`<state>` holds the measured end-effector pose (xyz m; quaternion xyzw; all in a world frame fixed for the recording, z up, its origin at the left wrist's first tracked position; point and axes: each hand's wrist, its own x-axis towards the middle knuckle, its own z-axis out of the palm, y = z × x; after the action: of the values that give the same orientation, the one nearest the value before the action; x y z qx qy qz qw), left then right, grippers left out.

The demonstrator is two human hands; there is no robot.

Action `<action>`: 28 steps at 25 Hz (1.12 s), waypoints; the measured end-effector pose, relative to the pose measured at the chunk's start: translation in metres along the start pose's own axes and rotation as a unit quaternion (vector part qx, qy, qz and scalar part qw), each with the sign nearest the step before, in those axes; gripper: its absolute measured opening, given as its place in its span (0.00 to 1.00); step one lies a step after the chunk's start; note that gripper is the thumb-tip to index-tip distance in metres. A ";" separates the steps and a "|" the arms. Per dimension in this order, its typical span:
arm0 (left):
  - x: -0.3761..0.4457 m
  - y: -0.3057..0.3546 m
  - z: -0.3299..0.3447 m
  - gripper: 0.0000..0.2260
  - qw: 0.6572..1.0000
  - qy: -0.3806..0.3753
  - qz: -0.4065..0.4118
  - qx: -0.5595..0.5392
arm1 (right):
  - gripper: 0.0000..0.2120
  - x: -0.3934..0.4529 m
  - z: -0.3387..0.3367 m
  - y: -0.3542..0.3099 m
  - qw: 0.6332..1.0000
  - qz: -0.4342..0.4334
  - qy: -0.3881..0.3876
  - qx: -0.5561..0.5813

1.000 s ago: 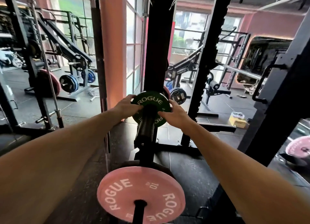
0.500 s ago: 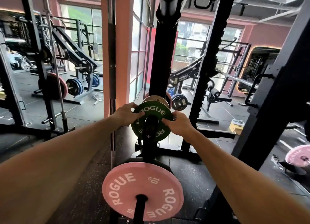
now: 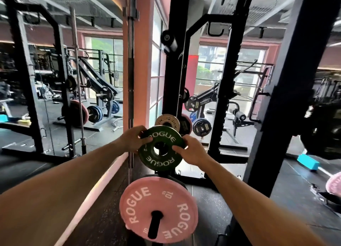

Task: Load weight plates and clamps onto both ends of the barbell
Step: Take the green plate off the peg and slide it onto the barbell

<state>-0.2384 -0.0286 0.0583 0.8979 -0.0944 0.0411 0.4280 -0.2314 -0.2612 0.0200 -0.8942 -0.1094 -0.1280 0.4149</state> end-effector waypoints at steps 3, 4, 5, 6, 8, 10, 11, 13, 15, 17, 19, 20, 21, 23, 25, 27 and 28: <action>-0.040 0.045 0.016 0.12 0.999 0.009 0.031 0.002 | 0.10 -0.046 -0.050 -0.006 1.000 -0.019 0.012 -0.009; -0.052 0.061 0.027 0.11 0.999 0.009 0.047 -0.001 | 0.11 -0.062 -0.070 -0.005 0.999 -0.025 0.019 -0.015; -0.062 0.077 0.040 0.12 0.998 0.008 0.063 -0.001 | 0.12 -0.080 -0.090 -0.002 0.999 -0.027 0.026 -0.020; -0.075 0.097 0.058 0.13 0.997 0.006 0.079 0.002 | 0.12 -0.103 -0.115 0.004 0.999 -0.025 0.034 -0.025; -0.100 0.136 0.100 0.15 0.995 -0.009 0.094 -0.015 | 0.09 -0.151 -0.167 0.020 0.998 -0.017 0.050 -0.037; -0.124 0.175 0.146 0.10 0.993 -0.040 0.104 -0.044 | 0.09 -0.201 -0.218 0.039 0.996 -0.004 0.071 -0.059; -0.133 0.195 0.170 0.08 0.991 -0.054 0.109 -0.057 | 0.09 -0.226 -0.244 0.049 0.994 0.009 0.083 -0.069; -0.148 0.232 0.211 0.05 0.986 -0.079 0.123 -0.078 | 0.09 -0.266 -0.288 0.064 0.990 0.043 0.103 -0.083; -0.164 0.277 0.252 0.05 0.979 -0.108 0.149 -0.084 | 0.10 -0.307 -0.337 0.079 0.982 0.071 0.132 -0.112; -0.177 0.320 0.288 0.05 0.971 -0.134 0.176 -0.096 | 0.09 -0.342 -0.384 0.092 0.976 0.084 0.160 -0.124; -0.187 0.359 0.320 0.05 0.963 -0.153 0.196 -0.109 | 0.09 -0.370 -0.423 0.104 0.969 0.102 0.184 -0.129; -0.190 0.376 0.334 0.05 0.959 -0.158 0.208 -0.112 | 0.10 -0.381 -0.439 0.110 0.965 0.112 0.196 -0.132; -0.191 0.390 0.346 0.05 0.956 -0.159 0.220 -0.114 | 0.10 -0.389 -0.453 0.114 0.962 0.118 0.206 -0.134; -0.191 0.413 0.366 0.06 0.948 -0.164 0.242 -0.127 | 0.09 -0.402 -0.475 0.121 0.958 0.124 0.223 -0.132; -0.187 0.429 0.382 0.05 0.939 -0.181 0.253 -0.149 | 0.08 -0.410 -0.493 0.130 0.953 0.134 0.237 -0.136; -0.181 0.440 0.396 0.09 0.936 -0.194 0.256 -0.146 | 0.06 -0.414 -0.507 0.139 0.950 0.140 0.245 -0.131; -0.178 0.444 0.402 0.10 0.937 -0.194 0.259 -0.133 | 0.06 -0.414 -0.512 0.144 0.949 0.144 0.249 -0.126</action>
<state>-0.5062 -0.5905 0.1154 0.7677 -0.4090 -0.0372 0.4920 -0.6496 -0.7832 0.1035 -0.8853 0.1443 -0.2979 0.3267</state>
